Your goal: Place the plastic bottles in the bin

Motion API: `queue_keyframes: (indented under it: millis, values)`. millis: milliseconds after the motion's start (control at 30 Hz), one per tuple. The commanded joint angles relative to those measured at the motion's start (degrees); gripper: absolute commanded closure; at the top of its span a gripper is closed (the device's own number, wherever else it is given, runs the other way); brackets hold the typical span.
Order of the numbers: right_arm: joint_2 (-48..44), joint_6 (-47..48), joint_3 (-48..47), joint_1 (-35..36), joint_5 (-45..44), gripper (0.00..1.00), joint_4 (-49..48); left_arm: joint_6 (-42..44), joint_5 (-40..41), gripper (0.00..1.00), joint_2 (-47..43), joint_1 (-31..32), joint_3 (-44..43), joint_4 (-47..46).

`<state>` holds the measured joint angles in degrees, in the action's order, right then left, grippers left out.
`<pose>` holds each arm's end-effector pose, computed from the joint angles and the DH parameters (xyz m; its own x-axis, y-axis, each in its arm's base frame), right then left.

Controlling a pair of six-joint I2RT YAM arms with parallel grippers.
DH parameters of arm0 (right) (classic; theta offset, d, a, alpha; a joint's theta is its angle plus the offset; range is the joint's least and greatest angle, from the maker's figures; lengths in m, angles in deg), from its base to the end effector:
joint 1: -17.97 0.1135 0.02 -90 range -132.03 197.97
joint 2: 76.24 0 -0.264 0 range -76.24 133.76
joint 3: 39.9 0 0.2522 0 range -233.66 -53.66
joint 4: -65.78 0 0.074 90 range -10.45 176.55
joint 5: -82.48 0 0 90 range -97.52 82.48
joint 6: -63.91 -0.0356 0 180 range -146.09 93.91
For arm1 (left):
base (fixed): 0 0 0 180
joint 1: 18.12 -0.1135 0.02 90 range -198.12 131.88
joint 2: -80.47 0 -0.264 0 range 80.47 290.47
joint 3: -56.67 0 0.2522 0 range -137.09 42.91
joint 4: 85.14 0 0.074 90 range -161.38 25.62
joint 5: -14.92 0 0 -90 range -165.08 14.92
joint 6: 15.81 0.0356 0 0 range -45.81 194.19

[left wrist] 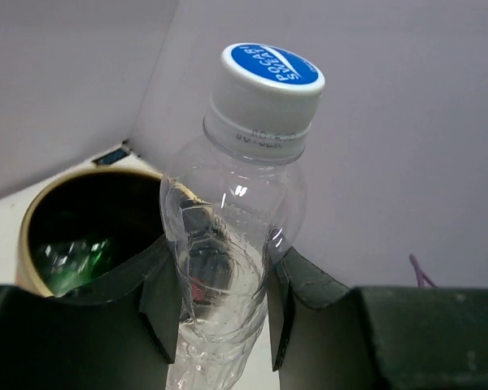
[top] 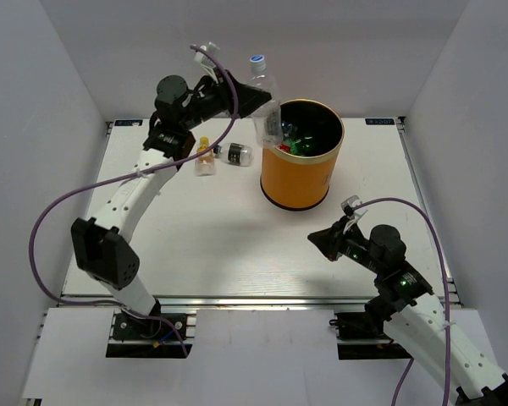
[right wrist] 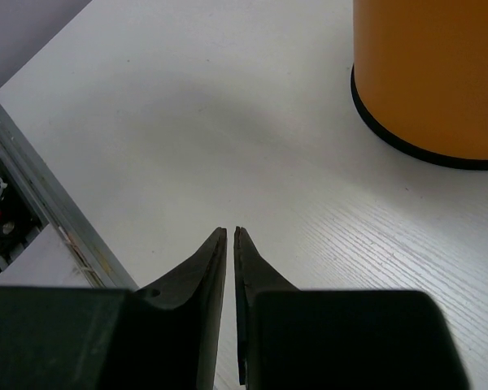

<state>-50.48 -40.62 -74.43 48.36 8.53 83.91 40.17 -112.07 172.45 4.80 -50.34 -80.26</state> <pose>0.1143 0.0784 0.2491 -0.3168 0.0937 -0.9438 -0.6632 0.6895 0.2911 0.3357 -0.1652 0.4608 -0.3447 -0.3394 -0.8752 0.8008 0.3802 -0.4628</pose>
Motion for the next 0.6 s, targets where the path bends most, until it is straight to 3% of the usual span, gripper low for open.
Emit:
queue_keyframes:
  millis: [0, 267, 333, 400, 433, 467, 567]
  values:
    - [0.7, 0.5, 0.0, 0.1, -0.9, 0.86, -2.7, -4.4, 2.1, 1.00, 2.4, 3.2, -7.0, -10.5]
    - [0.3, 0.6, 0.3, 0.1, -0.9, 0.83, -2.7, 0.1, 10.0, 1.00, 15.3, 7.8, -17.7, -7.3]
    - [0.4, 0.7, 0.4, -0.1, -1.5, 0.75, -2.5, 2.6, 12.7, 0.81, 18.4, 8.6, -20.5, -1.9]
    - [-0.1, 0.5, 0.3, 0.0, -1.6, 0.48, -2.3, 5.6, 14.7, 0.50, 19.0, 9.3, -20.6, 2.3]
    - [-0.4, 0.4, 0.4, 0.1, -1.7, 0.31, -2.4, 6.5, 17.1, 0.29, 19.9, 9.3, -21.3, 3.6]
    - [-0.5, 0.4, 0.3, -0.1, -1.8, 0.10, -2.4, 8.3, 17.9, 0.24, 20.4, 9.8, -22.3, 5.2]
    - [-1.3, 0.4, 0.4, 0.1, -1.9, 0.10, -2.3, 10.5, 20.6, 0.10, 22.2, 9.8, -25.8, 11.1]
